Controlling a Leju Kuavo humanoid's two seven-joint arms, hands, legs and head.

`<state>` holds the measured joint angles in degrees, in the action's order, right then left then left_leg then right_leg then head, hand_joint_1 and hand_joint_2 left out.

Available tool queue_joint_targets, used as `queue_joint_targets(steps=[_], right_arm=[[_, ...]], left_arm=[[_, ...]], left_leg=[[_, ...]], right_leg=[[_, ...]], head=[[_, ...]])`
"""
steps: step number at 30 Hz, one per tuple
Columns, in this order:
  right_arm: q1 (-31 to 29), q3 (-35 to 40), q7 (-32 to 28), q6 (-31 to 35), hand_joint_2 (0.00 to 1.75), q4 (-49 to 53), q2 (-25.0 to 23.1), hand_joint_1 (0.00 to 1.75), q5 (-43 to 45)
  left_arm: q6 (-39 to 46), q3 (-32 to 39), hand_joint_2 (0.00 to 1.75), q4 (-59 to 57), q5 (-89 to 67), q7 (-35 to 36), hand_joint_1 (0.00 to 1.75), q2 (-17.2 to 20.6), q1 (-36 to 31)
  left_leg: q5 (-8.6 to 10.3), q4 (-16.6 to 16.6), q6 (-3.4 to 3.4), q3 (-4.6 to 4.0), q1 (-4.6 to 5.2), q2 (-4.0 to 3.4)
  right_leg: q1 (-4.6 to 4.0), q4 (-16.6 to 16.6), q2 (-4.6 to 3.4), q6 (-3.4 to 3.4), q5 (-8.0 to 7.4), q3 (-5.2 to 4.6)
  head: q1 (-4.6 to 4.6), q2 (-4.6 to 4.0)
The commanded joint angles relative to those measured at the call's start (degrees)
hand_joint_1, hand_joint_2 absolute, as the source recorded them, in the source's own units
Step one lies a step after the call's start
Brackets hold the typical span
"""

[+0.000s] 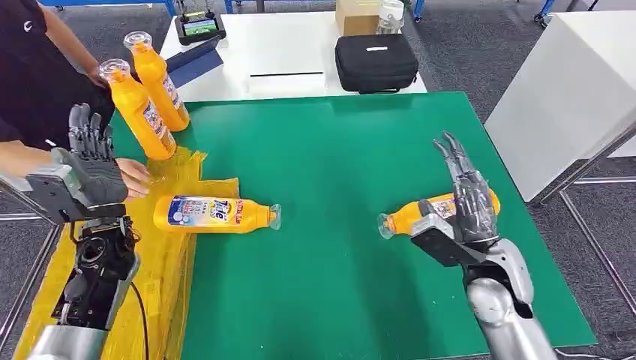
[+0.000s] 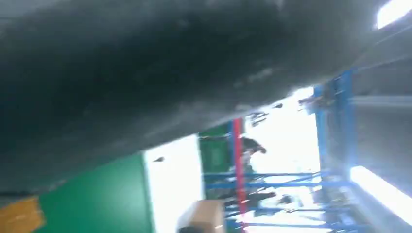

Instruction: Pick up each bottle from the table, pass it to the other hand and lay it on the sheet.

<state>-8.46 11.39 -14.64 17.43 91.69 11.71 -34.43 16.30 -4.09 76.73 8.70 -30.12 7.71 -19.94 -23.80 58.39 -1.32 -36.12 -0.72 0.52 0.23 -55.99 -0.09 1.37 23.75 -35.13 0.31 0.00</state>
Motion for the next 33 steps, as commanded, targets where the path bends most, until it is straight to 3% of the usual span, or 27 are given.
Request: queue_joint_targets(steps=[1,4,7,13,21,29,33], right_arm=[[0.64,-13.26,0.54,-15.92,1.75,-2.69,7.08,0.0,0.5],[0.12,-14.09,-0.5,-16.5,1.75,-3.87,7.35,0.0,0.91],[1.28,-14.65,1.5,-15.33,1.75,-6.62,13.71,0.0,-5.27],[1.65,-15.29,2.43,-14.93,1.75,-7.62,14.26,0.0,-9.19],[-5.97,-10.55,4.0,-17.45,1.75,-17.89,17.68,0.0,-18.52],[-8.51,-5.67,3.93,-17.05,1.75,-23.0,16.99,0.0,-21.65],[-13.98,-0.55,3.81,-19.18,1.75,-28.9,16.97,0.0,-22.75]], left_arm=[[-0.09,3.15,0.0,9.16,-0.34,-0.63,0.0,-3.34,3.11],[-0.16,3.23,0.0,9.17,-0.34,-0.66,0.0,-3.32,3.09],[-0.92,3.74,0.0,9.46,-0.43,-1.06,0.0,-2.93,4.27],[0.08,4.4,0.0,8.35,-2.36,0.7,0.0,-2.5,5.65],[-1.09,4.44,0.0,4.79,-3.94,0.55,0.0,-3.87,3.44],[-1.38,3.29,0.0,2.82,-4.51,1.44,0.0,-4.21,1.5],[-1.63,2.9,0.0,2.72,-4.59,1.55,0.0,-4.48,1.32]], left_leg=[[-0.05,0.0,-0.02,0.16,0.08,0.11],[-0.06,0.01,-0.03,0.15,0.1,0.08],[-0.08,-0.01,-0.01,0.19,0.11,0.03],[-0.15,-0.05,-0.01,0.38,0.13,0.05],[-0.06,-0.01,-0.04,0.19,0.1,-0.15],[-0.03,-0.08,-0.02,0.24,0.08,-0.09],[-0.08,-0.05,-0.02,0.32,0.11,-0.18]], right_leg=[[0.06,0.01,0.16,0.02,0.09,0.22],[0.07,0.02,0.13,0.02,0.07,0.19],[0.09,0.04,0.08,0.0,0.07,0.24],[0.1,0.08,0.12,0.0,0.15,0.43],[0.07,0.06,-0.08,0.02,-0.02,0.18],[0.06,0.11,-0.03,0.04,-0.04,0.25],[0.08,0.07,-0.12,0.04,0.0,0.29]], head=[[0.02,0.0],[0.04,0.0],[0.02,0.0],[0.06,0.0],[0.04,0.0],[0.02,0.0],[0.02,0.0]])
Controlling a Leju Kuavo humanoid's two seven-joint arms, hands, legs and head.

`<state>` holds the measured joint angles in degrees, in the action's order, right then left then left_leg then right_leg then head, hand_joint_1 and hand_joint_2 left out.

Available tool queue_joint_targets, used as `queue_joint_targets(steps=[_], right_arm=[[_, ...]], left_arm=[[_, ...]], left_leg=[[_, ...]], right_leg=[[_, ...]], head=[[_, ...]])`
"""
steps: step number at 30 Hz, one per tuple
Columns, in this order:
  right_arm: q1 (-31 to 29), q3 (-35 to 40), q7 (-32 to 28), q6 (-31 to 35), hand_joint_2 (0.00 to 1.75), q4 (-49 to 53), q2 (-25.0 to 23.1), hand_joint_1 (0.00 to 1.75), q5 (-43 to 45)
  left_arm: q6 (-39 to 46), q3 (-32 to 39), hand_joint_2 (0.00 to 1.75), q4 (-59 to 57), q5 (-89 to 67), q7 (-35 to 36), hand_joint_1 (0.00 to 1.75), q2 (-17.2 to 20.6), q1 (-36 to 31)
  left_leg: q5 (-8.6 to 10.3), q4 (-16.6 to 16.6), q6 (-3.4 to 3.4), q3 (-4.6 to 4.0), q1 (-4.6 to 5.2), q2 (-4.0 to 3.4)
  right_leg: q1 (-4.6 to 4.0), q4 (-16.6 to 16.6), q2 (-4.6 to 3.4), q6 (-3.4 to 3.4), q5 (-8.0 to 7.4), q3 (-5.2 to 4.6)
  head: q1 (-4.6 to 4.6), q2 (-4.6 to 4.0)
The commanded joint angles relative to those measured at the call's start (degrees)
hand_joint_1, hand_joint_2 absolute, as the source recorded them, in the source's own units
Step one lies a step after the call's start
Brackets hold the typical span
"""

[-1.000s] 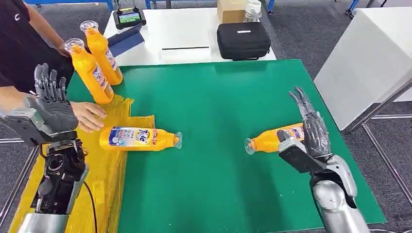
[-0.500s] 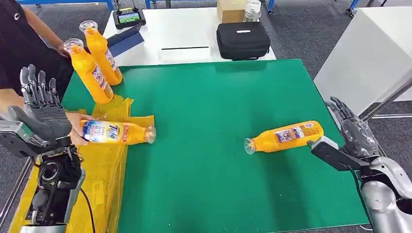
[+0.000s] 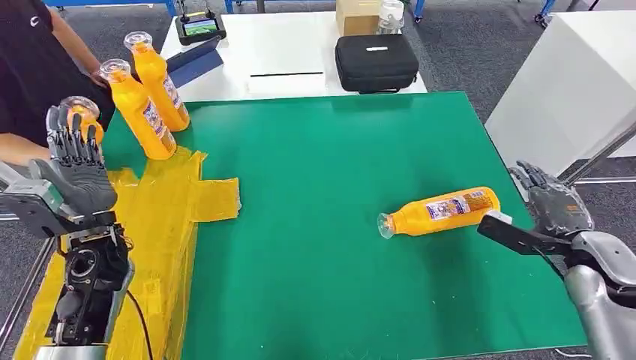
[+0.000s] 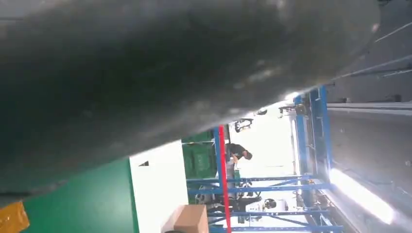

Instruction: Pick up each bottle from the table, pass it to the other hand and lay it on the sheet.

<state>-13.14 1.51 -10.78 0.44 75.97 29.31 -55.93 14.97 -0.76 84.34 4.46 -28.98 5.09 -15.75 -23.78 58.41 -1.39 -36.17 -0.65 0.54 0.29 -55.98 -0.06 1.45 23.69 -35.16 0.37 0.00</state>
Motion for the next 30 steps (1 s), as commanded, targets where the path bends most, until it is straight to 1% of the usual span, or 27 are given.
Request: queue_joint_targets(steps=[1,2,3,5,8,11,13,14,16,18,20,21,22,23,24,25,28,30], right_arm=[[-10.6,10.5,-0.16,-2.36,1.75,-14.45,-0.7,0.0,-1.31],[-12.71,12.28,-0.74,-2.71,1.75,-16.82,-0.83,0.0,-1.18],[-13.55,12.68,-0.67,-2.82,1.75,-17.31,-1.29,0.0,-1.22],[-13.49,12.65,-0.78,-2.71,1.75,-17.46,-1.07,0.0,-1.21],[-13.36,12.65,-0.9,-2.6,1.75,-17.61,-0.96,0.0,-1.14],[-13.52,13.2,-1.06,-2.56,1.75,-17.98,-0.85,0.0,-1.12],[-15.38,15.39,-0.94,-2.85,1.75,-19.92,-1.49,0.0,-0.96],[-16.62,16.85,-1.13,-3.03,1.75,-21.33,-1.92,0.0,-1.05],[-18.67,19.13,-1.24,-3.23,1.75,-23.86,-2.87,0.0,-1.35],[-19.93,20.61,-1.24,-2.94,1.75,-25.38,-3.43,0.0,-1.59],[-22.98,23.13,-1.38,-3.52,1.75,-29.47,-4.14,0.0,-1.73],[-24.13,24.14,-1.49,-3.68,1.75,-31.04,-4.27,0.0,-1.74],[-24.6,24.63,-1.54,-3.88,1.75,-31.88,-4.44,0.0,-1.75],[-25.38,25.43,-1.69,-4.32,1.75,-33.28,-4.6,0.0,-1.86],[-25.89,26.05,-1.72,-4.55,1.75,-34.27,-4.59,0.0,-1.9],[-27.28,27.8,-2.13,-5.42,1.75,-36.68,-4.31,0.0,-2.12],[-30.17,30.44,-3.33,-6.36,1.75,-41.36,-4.36,0.0,-1.63],[-31.27,31.28,-3.42,-6.57,1.75,-43.89,-5.32,0.0,-1.71]], left_arm=[[-0.33,-0.6,0.0,-5.03,-0.33,0.45,0.0,-1.88,-2.99],[-0.39,-0.94,0.0,-5.57,-0.28,0.53,0.0,-1.76,-3.35],[-0.37,-0.96,0.0,-5.68,-0.25,0.58,0.0,-1.76,-3.55],[-0.38,-0.97,0.0,-5.74,-0.25,0.58,0.0,-1.76,-3.49],[-0.38,-0.94,0.0,-5.77,-0.25,0.58,0.0,-1.69,-3.5],[-0.39,-1.0,0.0,-5.8,-0.22,0.59,0.0,-1.65,-3.52],[-0.36,-1.18,0.0,-5.91,0.02,0.69,0.0,-1.79,-3.84],[-0.28,-1.19,0.0,-5.81,0.17,0.74,0.0,-1.98,-4.09],[-0.02,-1.14,0.0,-5.17,0.22,0.86,0.0,-2.16,-3.99],[0.14,-1.0,0.0,-4.92,0.22,0.93,0.0,-2.12,-3.79],[0.32,-0.87,0.0,-4.63,0.32,1.0,0.0,-1.57,-3.47],[0.33,-0.84,0.0,-4.81,0.36,1.0,0.0,-1.45,-3.39],[0.35,-0.75,0.0,-4.94,0.46,0.98,0.0,-1.34,-3.4],[0.29,-0.82,0.0,-5.18,0.75,0.84,0.0,-1.21,-3.48],[0.25,-0.86,0.0,-5.4,0.91,0.75,0.0,-1.08,-3.64],[0.17,-1.25,0.0,-5.93,1.38,0.44,0.0,-0.77,-3.94],[0.12,-1.97,0.0,-7.06,2.17,0.02,0.0,-0.69,-4.55],[0.03,-2.57,0.0,-7.55,2.18,0.05,0.0,-1.02,-5.19]], left_leg=[[-0.06,-0.04,0.03,0.24,0.02,-0.21],[-0.04,-0.03,0.02,0.16,0.0,-0.21],[-0.07,-0.04,0.03,0.3,0.01,-0.32],[-0.01,-0.03,0.01,0.13,0.0,-0.18],[-0.02,-0.05,0.03,0.28,0.03,-0.12],[0.01,-0.04,0.01,0.14,0.01,-0.05],[-0.08,-0.07,0.03,0.41,0.05,-0.11],[0.01,-0.03,0.01,0.11,0.01,-0.1],[-0.05,-0.04,0.03,0.3,0.04,-0.22],[0.0,-0.03,0.02,0.13,0.01,-0.2],[-0.02,-0.02,0.04,0.22,0.0,-0.28],[0.01,-0.02,0.02,0.1,0.0,-0.2],[-0.03,-0.02,0.04,0.23,0.02,-0.28],[-0.01,-0.03,0.03,0.19,0.01,-0.23],[-0.07,-0.06,0.06,0.44,0.06,-0.33],[0.0,-0.04,0.03,0.19,0.02,-0.21],[-0.03,-0.02,0.03,0.27,0.04,-0.21],[0.02,-0.02,0.01,0.11,0.02,-0.11]], right_leg=[[0.01,0.05,-0.17,-0.02,0.0,0.19],[-0.01,0.05,-0.18,-0.02,-0.03,0.11],[0.0,0.06,-0.26,-0.02,-0.02,0.23],[-0.01,0.04,-0.14,-0.01,-0.03,0.08],[0.02,0.05,-0.03,-0.02,0.02,0.24],[0.0,0.03,-0.01,-0.01,0.02,0.12],[0.03,0.05,-0.04,-0.03,0.1,0.38],[0.0,0.03,-0.07,-0.01,0.0,0.09],[0.03,0.02,-0.16,-0.03,0.04,0.25],[0.01,0.02,-0.14,-0.02,-0.02,0.1],[-0.01,0.02,-0.2,-0.04,-0.01,0.18],[0.0,0.01,-0.14,-0.03,-0.02,0.07],[0.01,0.0,-0.2,-0.04,0.0,0.17],[0.0,0.02,-0.16,-0.03,-0.01,0.14],[0.04,0.01,-0.23,-0.06,0.04,0.35],[0.0,0.01,-0.15,-0.03,-0.01,0.13],[0.02,-0.02,-0.14,-0.03,0.04,0.22],[0.01,-0.02,-0.07,-0.01,0.0,0.09]], head=[[-0.02,0.0],[-0.02,0.0],[-0.02,0.0],[-0.02,0.0],[-0.02,0.0],[0.0,0.0],[-0.02,0.0],[-0.02,0.0],[-0.04,0.0],[-0.02,0.0],[-0.02,0.0],[-0.02,0.0],[-0.02,0.0],[-0.02,0.0],[-0.02,0.0],[0.0,0.0],[-0.02,0.0],[-0.02,0.0]])
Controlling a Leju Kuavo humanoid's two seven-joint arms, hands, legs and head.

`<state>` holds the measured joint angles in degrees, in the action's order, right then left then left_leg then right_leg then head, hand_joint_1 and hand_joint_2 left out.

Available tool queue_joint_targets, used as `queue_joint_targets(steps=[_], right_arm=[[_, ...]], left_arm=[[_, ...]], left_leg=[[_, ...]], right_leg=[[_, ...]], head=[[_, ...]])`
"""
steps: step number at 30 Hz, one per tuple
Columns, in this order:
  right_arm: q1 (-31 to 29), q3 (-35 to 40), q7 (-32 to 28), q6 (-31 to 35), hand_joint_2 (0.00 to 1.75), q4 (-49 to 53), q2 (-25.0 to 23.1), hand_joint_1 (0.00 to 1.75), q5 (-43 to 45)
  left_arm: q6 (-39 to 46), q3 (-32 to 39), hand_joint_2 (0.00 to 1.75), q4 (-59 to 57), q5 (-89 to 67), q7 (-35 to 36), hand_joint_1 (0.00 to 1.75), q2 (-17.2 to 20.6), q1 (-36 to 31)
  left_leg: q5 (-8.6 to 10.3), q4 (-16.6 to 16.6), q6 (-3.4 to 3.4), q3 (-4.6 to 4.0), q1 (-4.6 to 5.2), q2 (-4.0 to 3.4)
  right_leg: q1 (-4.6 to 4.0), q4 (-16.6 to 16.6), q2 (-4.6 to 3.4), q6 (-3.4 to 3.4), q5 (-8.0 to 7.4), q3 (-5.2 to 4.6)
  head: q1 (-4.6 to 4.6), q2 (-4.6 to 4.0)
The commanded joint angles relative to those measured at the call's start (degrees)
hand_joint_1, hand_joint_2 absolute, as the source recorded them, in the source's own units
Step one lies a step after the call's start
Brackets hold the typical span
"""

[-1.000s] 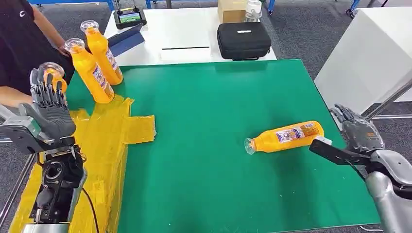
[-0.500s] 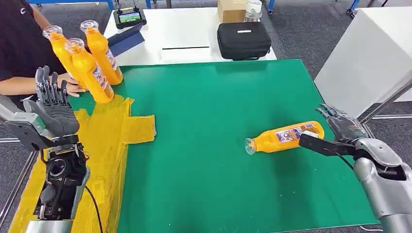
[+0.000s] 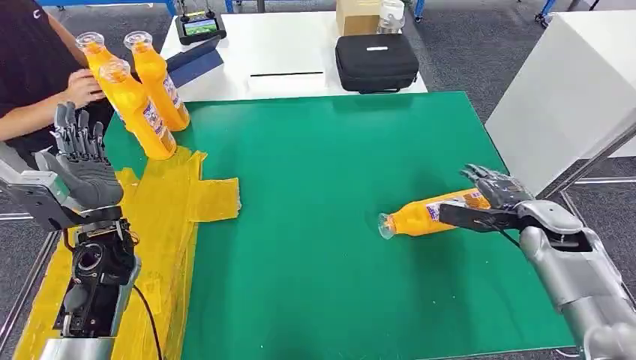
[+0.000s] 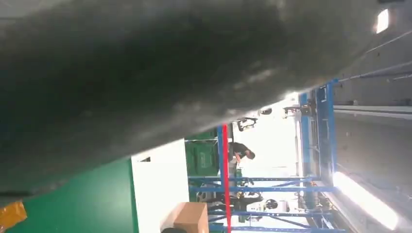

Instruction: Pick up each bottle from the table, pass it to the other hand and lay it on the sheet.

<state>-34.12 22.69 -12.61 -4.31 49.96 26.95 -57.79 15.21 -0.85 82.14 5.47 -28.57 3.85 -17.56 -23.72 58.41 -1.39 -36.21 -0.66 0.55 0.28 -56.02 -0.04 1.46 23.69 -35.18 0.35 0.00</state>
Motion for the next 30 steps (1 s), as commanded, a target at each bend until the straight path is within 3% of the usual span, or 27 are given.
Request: queue_joint_targets(steps=[1,6,14,20,21,22,23,30], right_arm=[[-10.26,10.59,-1.47,-1.87,1.75,-19.6,-3.98,0.0,0.16],[-12.04,13.53,1.47,-3.26,1.75,-28.58,-8.32,0.0,-1.35],[-12.16,13.92,1.25,-2.69,1.75,-29.31,-8.0,0.0,-1.41],[-10.24,16.11,2.87,-5.72,1.75,-32.28,-7.28,0.0,-2.42],[-9.64,16.17,2.73,-5.35,1.75,-32.3,-7.19,0.16,-2.34],[-8.52,15.93,2.39,-5.9,1.75,-32.63,-6.89,1.68,-1.75],[-7.85,16.03,2.34,-5.7,1.75,-32.67,-6.72,1.75,-1.67],[-5.11,15.84,2.31,-4.98,1.75,-32.77,-7.41,1.75,-0.94]], left_arm=[[-0.36,-2.96,0.0,-5.64,1.27,-0.38,0.0,-0.15,-4.19],[-0.64,-6.16,0.0,-10.19,1.37,0.64,0.0,-0.15,-10.21],[-0.39,-6.38,0.0,-10.82,1.71,0.62,0.0,0.04,-10.47],[0.5,-7.08,0.0,-11.57,2.8,0.56,0.0,-0.06,-11.19],[0.5,-7.06,0.0,-11.44,2.87,0.51,0.0,-0.05,-10.87],[0.38,-7.04,0.0,-11.42,3.08,0.41,0.0,-0.23,-10.72],[0.3,-7.26,0.0,-11.94,3.11,0.45,0.0,-0.36,-11.19],[0.17,-8.18,0.0,-13.55,3.32,0.62,0.0,-0.96,-13.25]], left_leg=[[-0.08,-0.02,0.03,0.27,0.05,-0.17],[-0.04,0.0,0.05,0.26,0.0,-0.05],[-0.02,-0.03,0.0,0.26,0.04,-0.03],[0.02,-0.03,0.01,0.26,-0.03,0.1],[0.03,-0.03,0.0,0.26,-0.04,0.12],[0.03,-0.07,0.01,0.38,-0.02,0.15],[0.04,-0.07,0.0,0.34,-0.05,0.18],[0.08,-0.12,0.01,0.65,-0.08,0.3]], right_leg=[[0.03,0.01,-0.12,-0.02,0.04,0.22],[-0.01,0.02,-0.02,-0.05,0.02,0.25],[0.02,0.01,0.0,0.0,0.04,0.22],[-0.04,0.08,0.15,-0.01,0.03,0.3],[-0.05,0.1,0.15,0.0,0.02,0.29],[-0.04,0.14,0.2,-0.01,0.03,0.42],[-0.06,0.16,0.21,0.0,0.02,0.39],[-0.09,0.28,0.34,-0.01,0.0,0.73]], head=[[0.0,0.0],[-0.02,0.0],[-0.02,0.0],[0.0,0.0],[0.0,0.0],[-0.02,0.0],[-0.02,0.0],[-0.02,0.0]])
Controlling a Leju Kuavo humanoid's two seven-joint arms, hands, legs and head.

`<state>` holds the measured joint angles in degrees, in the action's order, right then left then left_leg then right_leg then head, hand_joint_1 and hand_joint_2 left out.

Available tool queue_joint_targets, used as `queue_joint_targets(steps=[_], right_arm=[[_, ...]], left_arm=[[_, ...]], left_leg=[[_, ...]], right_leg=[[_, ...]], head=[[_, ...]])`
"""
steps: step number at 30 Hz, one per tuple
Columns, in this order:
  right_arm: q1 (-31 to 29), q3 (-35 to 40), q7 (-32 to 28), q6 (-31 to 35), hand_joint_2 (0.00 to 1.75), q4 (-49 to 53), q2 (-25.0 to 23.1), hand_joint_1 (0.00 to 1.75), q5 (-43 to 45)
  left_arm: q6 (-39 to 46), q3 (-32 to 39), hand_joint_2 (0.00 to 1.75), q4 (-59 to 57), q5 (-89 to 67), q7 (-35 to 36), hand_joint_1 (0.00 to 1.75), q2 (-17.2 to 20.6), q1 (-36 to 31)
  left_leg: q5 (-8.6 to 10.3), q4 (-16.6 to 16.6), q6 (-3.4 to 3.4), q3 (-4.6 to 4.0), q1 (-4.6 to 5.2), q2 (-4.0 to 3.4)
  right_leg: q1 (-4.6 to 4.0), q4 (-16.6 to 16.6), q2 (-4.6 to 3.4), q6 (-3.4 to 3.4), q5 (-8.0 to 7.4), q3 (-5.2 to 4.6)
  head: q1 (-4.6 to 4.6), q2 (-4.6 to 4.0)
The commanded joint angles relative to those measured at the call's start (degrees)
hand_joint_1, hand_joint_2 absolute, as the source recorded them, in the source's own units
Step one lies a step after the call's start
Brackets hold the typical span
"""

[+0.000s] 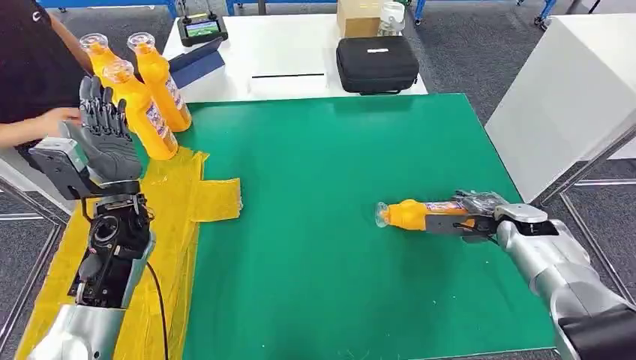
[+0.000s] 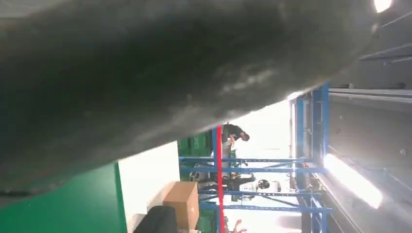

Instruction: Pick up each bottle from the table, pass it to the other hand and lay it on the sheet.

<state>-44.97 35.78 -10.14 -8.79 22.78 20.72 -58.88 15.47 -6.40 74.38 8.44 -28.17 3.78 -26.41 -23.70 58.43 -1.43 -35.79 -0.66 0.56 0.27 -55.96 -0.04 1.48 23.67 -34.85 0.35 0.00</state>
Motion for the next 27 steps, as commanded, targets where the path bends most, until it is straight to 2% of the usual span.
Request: queue_joint_targets(steps=[1,10,13,15,18,20,21,24,27], right_arm=[[5.73,2.75,-0.16,-0.5,1.75,-5.59,-1.18,1.75,0.15],[6.31,1.09,0.74,1.71,1.75,-3.8,-1.41,1.75,1.71],[7.07,-3.04,-6.33,4.31,1.75,1.27,-0.91,1.75,7.69],[6.21,-2.85,-5.79,2.96,1.75,2.85,-0.96,1.75,8.03],[6.9,-6.02,-8.22,4.51,1.75,13.08,-0.78,1.75,14.73],[9.99,-10.36,-9.7,2.91,1.75,26.48,-0.36,1.75,25.57],[11.18,-10.62,-8.09,1.01,1.75,32.6,-0.04,1.75,29.13],[11.64,-10.1,-6.46,0.59,1.75,34.63,0.17,1.75,29.79],[11.79,-9.66,-6.68,1.18,1.75,33.73,0.51,1.75,30.26]], left_arm=[[-0.09,-2.63,0.0,-5.79,0.35,0.23,0.0,-0.9,-4.4],[-0.44,-2.2,0.0,-5.54,0.43,0.11,0.0,-0.82,-4.22],[-0.81,-1.38,0.0,-4.33,0.44,0.12,0.0,-0.75,-2.6],[-0.96,-1.2,0.0,-3.96,0.48,0.12,0.0,-0.6,-1.93],[-6.54,-1.49,0.0,-4.59,4.74,4.39,0.0,-0.43,-0.78],[-11.46,-1.2,0.0,-4.24,11.22,7.3,0.0,-0.31,1.86],[-12.47,-1.2,0.0,-3.34,12.96,7.46,0.0,-0.01,3.35],[-12.51,-1.34,0.0,-2.93,13.15,7.37,0.0,0.16,3.8],[-12.48,-1.42,0.0,-2.65,13.3,7.42,0.0,0.23,3.57]], left_leg=[[0.03,-0.09,0.03,0.24,-0.09,0.21],[0.04,-0.15,0.05,0.52,-0.07,0.17],[0.02,-0.14,0.04,0.53,-0.07,0.1],[0.01,-0.12,0.03,0.51,-0.05,0.02],[0.0,-0.09,0.04,0.46,-0.03,-0.13],[-0.02,-0.11,0.06,0.47,0.02,-0.29],[-0.03,-0.09,0.04,0.44,0.05,-0.3],[-0.08,-0.06,0.09,0.37,0.11,-0.44],[-0.07,0.0,0.07,0.19,0.03,-0.11]], right_leg=[[-0.09,0.17,0.25,-0.03,0.01,0.37],[-0.09,0.21,0.23,-0.05,0.0,0.63],[-0.09,0.2,0.17,-0.03,0.0,0.63],[-0.06,0.16,0.09,-0.03,-0.01,0.58],[-0.04,0.09,-0.06,-0.03,-0.03,0.52],[0.01,0.05,-0.23,-0.05,-0.06,0.45],[0.03,0.02,-0.25,-0.04,-0.05,0.4],[0.09,-0.11,-0.37,-0.08,-0.01,0.25],[0.01,-0.14,-0.02,-0.05,0.07,0.13]], head=[[-0.04,0.0],[-0.02,0.0],[0.0,0.0],[-0.04,0.0],[-0.02,0.0],[-0.02,0.0],[-0.02,0.0],[0.0,0.0],[0.0,0.0]])
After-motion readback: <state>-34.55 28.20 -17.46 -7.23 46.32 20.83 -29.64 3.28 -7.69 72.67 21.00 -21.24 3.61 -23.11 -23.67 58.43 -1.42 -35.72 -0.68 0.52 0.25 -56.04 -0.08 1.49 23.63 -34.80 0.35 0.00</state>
